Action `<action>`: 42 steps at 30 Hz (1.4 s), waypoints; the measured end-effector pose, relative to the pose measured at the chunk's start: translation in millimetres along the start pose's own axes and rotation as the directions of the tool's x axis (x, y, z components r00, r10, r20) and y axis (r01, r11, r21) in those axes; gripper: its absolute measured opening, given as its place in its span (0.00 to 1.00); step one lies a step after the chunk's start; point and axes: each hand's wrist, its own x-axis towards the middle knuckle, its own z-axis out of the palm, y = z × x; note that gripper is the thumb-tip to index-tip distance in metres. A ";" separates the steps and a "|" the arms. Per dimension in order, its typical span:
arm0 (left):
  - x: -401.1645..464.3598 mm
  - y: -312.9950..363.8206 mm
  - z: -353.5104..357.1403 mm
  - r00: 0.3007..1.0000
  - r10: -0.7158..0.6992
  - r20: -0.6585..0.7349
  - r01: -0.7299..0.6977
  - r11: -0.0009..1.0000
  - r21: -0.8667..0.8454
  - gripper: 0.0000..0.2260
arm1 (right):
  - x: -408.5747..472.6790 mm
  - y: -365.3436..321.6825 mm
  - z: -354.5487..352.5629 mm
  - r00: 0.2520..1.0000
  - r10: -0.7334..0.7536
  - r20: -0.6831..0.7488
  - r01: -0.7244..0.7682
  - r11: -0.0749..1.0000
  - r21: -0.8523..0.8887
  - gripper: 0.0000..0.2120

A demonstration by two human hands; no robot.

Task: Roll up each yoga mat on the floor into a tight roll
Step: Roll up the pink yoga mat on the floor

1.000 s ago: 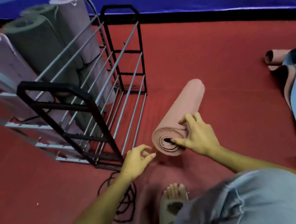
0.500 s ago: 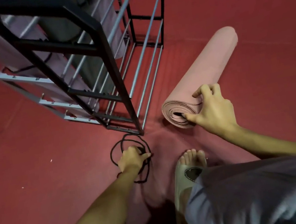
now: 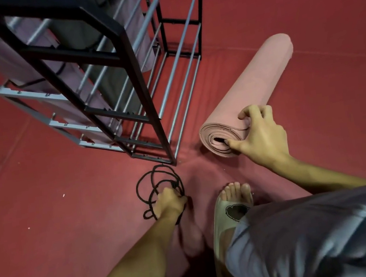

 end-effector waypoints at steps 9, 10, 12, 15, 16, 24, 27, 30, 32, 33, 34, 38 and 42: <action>-35.0 2.7 -36.6 0.956 0.195 -0.218 -0.263 0.900 -0.347 0.09 | -1.9 2.2 -34.7 0.999 -0.034 -0.022 0.033 0.999 -0.043 0.31; -40.0 6.9 -46.5 0.946 0.206 -0.252 -0.285 0.896 -0.340 0.09 | -1.8 2.3 -41.2 0.998 -0.048 -0.029 0.046 0.997 -0.055 0.30; -50.4 14.8 -67.1 0.921 0.229 -0.316 -0.332 0.886 -0.324 0.07 | -1.4 3.0 -55.5 0.995 -0.087 -0.046 0.084 0.993 -0.079 0.29; -66.9 32.1 -93.2 0.870 0.342 -0.355 -0.451 0.842 -0.295 0.05 | 0.8 5.6 -79.8 0.987 -0.144 -0.065 0.133 0.978 -0.160 0.27; -72.9 41.7 -101.1 0.851 0.382 -0.361 -0.494 0.816 -0.300 0.04 | 1.9 6.7 -89.1 0.983 -0.169 -0.066 0.153 0.968 -0.198 0.27; -130.0 210.9 -153.4 0.597 0.637 -0.488 -0.786 0.587 -0.195 0.02 | 9.6 33.8 -191.7 0.964 -0.265 0.024 0.248 0.861 -0.444 0.26; -172.0 301.7 -177.6 0.442 0.778 -0.446 -0.887 0.453 -0.089 0.02 | 3.7 44.7 -243.7 0.965 -0.260 0.006 0.237 0.867 -0.439 0.23; -219.4 377.8 -194.7 0.248 0.937 -0.244 -0.960 0.272 0.069 0.02 | -8.4 52.1 -286.1 0.975 -0.217 -0.046 0.186 0.911 -0.367 0.26; -250.9 411.2 -202.1 0.135 0.987 -0.082 -0.974 0.148 0.169 0.03 | -21.1 56.6 -312.2 0.985 -0.134 -0.110 0.113 0.977 -0.182 0.39; -265.9 422.4 -206.4 0.090 0.996 -0.014 -0.978 0.091 0.190 0.03 | -28.2 59.4 -325.3 0.985 -0.095 -0.145 0.085 0.994 -0.070 0.45; -278.5 430.9 -210.6 0.048 0.998 0.042 -0.980 0.039 0.194 0.04 | -34.6 63.1 -337.7 0.982 -0.071 -0.174 0.073 0.997 0.007 0.48; -310.6 440.2 -226.2 -0.053 0.981 0.187 -0.986 -0.081 0.144 0.07 | -49.9 73.3 -373.3 0.967 -0.100 -0.236 0.093 0.995 -0.041 0.32; -316.1 419.6 -232.2 -0.013 0.996 0.094 -0.998 -0.018 0.059 0.09 | -52.2 72.7 -377.8 0.957 -0.052 -0.286 0.055 0.998 0.003 0.29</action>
